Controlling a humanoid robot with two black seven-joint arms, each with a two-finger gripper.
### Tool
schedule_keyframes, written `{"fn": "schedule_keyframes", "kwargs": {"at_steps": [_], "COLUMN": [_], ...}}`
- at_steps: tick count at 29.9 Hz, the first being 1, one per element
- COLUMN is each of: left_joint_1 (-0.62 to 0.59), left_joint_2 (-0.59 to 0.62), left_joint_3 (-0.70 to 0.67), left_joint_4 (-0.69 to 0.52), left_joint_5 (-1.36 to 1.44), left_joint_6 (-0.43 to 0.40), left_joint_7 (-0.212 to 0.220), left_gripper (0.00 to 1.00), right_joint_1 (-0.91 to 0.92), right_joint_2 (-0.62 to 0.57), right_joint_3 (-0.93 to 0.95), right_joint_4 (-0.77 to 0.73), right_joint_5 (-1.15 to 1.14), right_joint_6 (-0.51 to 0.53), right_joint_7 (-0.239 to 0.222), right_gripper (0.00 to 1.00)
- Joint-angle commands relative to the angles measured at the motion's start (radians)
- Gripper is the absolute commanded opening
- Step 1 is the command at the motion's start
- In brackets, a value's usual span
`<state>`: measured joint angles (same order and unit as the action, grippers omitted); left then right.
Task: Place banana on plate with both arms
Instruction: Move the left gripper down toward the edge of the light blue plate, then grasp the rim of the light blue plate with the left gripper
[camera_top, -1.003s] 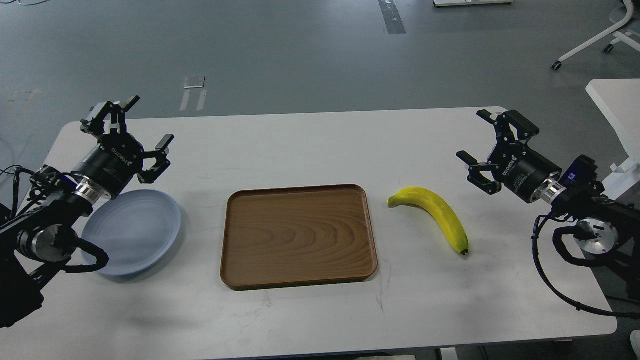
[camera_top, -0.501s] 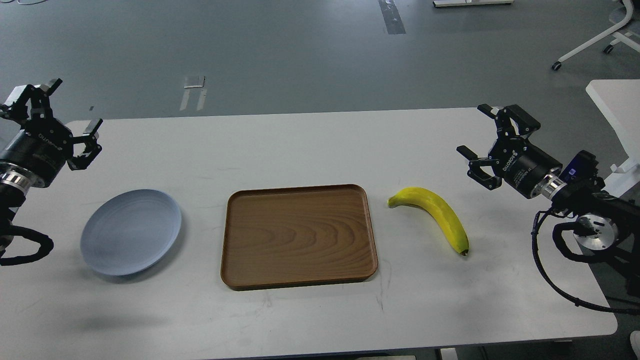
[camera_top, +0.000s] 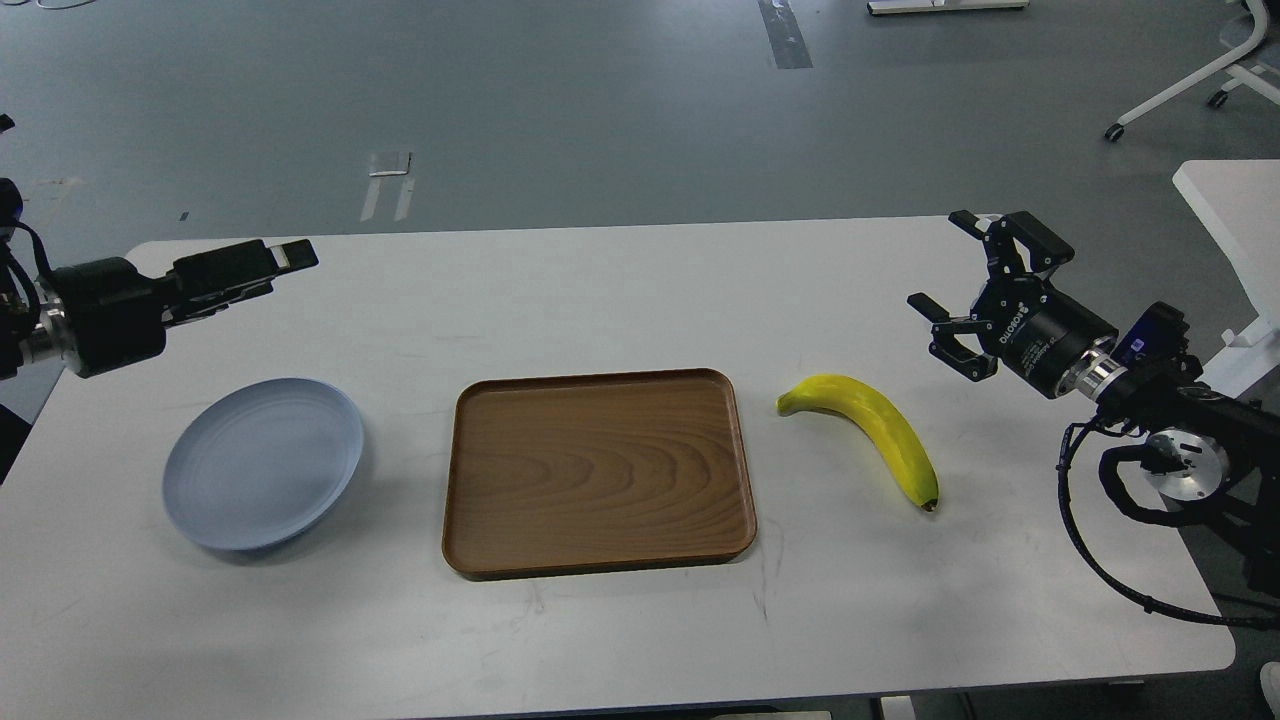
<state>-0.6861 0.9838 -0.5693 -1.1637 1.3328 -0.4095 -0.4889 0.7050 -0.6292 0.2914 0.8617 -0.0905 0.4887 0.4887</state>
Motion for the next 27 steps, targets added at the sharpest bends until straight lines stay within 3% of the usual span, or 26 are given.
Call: {"fn": "schedule_keyframes", "kwargs": {"at_steps": [1,6,8,13,19,27], "left_joint_1": [0.026,0.053,0.056,0.066,0.068,0.085], "left_joint_2": [0.027,0.044,0.035,0.007,-0.069,-0.086], "left_joint_3": [0.020,0.112,0.179,0.314,0.390,0.413], "left_joint_4": [0.007,0.093,0.189,0.285,0.380,0.418], "left_joint_5": [0.227,0.253,0.249,0.188,0.091,0.069], "left_joint_6": [0.109,0.144,0.196,0.294,0.298,0.299], "left_joint_7": [0.000,0.000,0.000,0.000,0.000,0.000], "left_gripper": [1.00,1.00,1.00,1.00,0.98,0.95], "right_joint_1": [-0.001,-0.001,-0.001,-0.001,-0.001,-0.001], "right_joint_2": [-0.001,-0.003,-0.001,0.000,0.000,0.000], "right_joint_3": [-0.003,-0.003,-0.003,-0.003,-0.003,-0.001], "right_joint_4": [0.000,0.000,0.002,0.003,0.003,0.003], "right_joint_5": [-0.002,-0.002,-0.002,-0.002,-0.002,-0.002], "right_joint_6": [0.000,0.000,0.000,0.000,0.000,0.000], "right_joint_7": [0.000,0.000,0.000,0.000,0.000,0.000], "right_gripper": [1.00,1.00,1.00,1.00,1.00,1.00]}}
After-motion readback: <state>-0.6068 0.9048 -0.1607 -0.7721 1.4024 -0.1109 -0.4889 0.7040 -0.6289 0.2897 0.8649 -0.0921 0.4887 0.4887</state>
